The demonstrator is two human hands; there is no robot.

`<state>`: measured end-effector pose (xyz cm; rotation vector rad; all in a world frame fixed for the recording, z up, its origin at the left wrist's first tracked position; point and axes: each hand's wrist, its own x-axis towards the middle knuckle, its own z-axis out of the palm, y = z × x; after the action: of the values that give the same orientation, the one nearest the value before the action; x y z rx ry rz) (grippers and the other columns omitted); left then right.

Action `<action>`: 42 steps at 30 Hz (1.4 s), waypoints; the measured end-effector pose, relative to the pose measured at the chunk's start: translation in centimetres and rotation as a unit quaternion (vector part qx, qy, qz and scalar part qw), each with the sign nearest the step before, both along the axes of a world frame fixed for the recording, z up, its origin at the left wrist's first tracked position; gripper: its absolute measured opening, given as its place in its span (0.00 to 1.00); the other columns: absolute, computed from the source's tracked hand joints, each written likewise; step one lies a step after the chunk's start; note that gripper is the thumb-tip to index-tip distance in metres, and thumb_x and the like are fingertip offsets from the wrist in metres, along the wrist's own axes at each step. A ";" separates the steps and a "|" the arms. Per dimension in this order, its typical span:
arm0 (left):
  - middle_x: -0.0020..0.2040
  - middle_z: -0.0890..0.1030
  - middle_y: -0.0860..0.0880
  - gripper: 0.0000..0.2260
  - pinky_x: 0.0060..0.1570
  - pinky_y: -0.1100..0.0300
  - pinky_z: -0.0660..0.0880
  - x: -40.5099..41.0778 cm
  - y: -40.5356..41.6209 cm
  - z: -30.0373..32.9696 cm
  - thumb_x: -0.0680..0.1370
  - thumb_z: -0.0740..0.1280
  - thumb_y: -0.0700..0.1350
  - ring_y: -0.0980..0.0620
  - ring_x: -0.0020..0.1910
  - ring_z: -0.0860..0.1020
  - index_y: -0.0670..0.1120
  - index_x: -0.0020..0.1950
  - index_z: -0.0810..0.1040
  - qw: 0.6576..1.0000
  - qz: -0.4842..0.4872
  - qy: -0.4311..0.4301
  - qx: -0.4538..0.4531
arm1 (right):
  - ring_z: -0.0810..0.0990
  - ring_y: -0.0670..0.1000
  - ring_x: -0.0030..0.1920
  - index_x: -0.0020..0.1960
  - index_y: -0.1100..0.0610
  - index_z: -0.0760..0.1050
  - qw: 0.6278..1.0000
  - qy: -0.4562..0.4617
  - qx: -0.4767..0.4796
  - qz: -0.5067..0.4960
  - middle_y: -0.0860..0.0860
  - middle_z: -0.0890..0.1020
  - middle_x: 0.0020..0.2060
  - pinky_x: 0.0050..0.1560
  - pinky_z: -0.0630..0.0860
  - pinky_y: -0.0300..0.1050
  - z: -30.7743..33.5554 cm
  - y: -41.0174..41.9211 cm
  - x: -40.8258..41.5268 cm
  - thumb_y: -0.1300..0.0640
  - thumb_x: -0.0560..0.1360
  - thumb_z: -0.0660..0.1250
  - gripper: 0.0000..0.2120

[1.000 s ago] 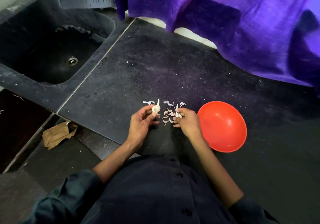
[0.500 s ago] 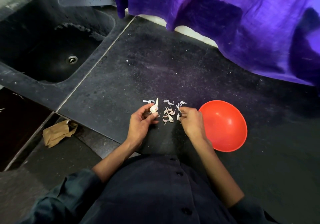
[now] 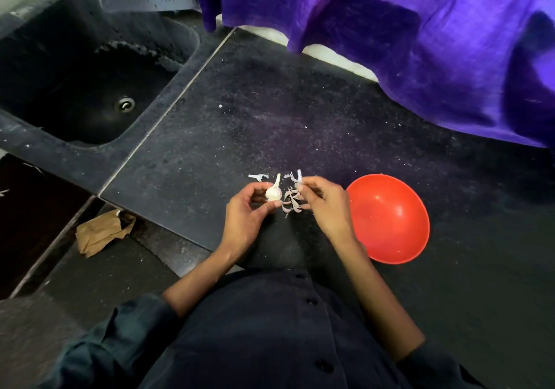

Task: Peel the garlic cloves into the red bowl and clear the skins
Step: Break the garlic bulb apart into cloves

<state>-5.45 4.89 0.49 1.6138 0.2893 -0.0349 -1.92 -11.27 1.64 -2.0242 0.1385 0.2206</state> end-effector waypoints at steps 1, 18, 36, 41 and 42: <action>0.44 0.84 0.53 0.16 0.51 0.57 0.78 0.0 0.1 0.2 0.70 0.77 0.38 0.54 0.44 0.81 0.55 0.50 0.79 0.999 -0.007 -0.014 0.029 | 0.84 0.50 0.42 0.46 0.47 0.82 0.998 0.033 0.059 0.006 0.48 0.84 0.41 0.46 0.82 0.52 0.2 0.3 -0.1 0.56 0.76 0.68 0.05; 0.46 0.83 0.54 0.14 0.47 0.63 0.78 -0.3 0.5 1.3 0.70 0.75 0.34 0.56 0.43 0.82 0.49 0.49 0.80 0.990 -0.013 -0.085 0.110 | 0.84 0.55 0.45 0.60 0.70 0.76 0.936 0.155 0.316 0.015 0.66 0.82 0.50 0.50 0.82 0.45 1.2 1.4 -1.1 0.68 0.78 0.64 0.12; 0.44 0.85 0.52 0.12 0.46 0.66 0.78 -0.4 0.6 1.5 0.69 0.76 0.33 0.55 0.43 0.83 0.45 0.49 0.83 0.995 0.011 -0.071 0.072 | 0.84 0.49 0.39 0.54 0.70 0.79 0.955 0.115 0.275 -0.008 0.59 0.84 0.42 0.45 0.81 0.39 1.3 2.6 -1.3 0.69 0.77 0.64 0.08; 0.43 0.85 0.55 0.15 0.47 0.64 0.78 -0.3 0.7 1.4 0.68 0.76 0.33 0.53 0.44 0.83 0.52 0.47 0.82 0.996 0.009 -0.065 0.060 | 0.85 0.51 0.39 0.52 0.69 0.80 0.955 0.103 0.276 -0.018 0.59 0.85 0.41 0.43 0.82 0.40 1.2 2.7 -1.4 0.69 0.77 0.64 0.07; 0.43 0.85 0.55 0.16 0.48 0.62 0.79 -0.3 0.7 1.4 0.68 0.76 0.33 0.52 0.45 0.84 0.53 0.46 0.82 0.997 0.009 -0.065 0.049 | 0.85 0.52 0.39 0.51 0.68 0.80 0.951 0.111 0.289 -0.025 0.59 0.84 0.40 0.43 0.82 0.40 1.2 2.6 -1.4 0.69 0.78 0.64 0.07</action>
<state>-5.71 5.61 1.87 1.7020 0.2081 0.0982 -3.32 -8.68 2.85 -1.4070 0.2368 0.4067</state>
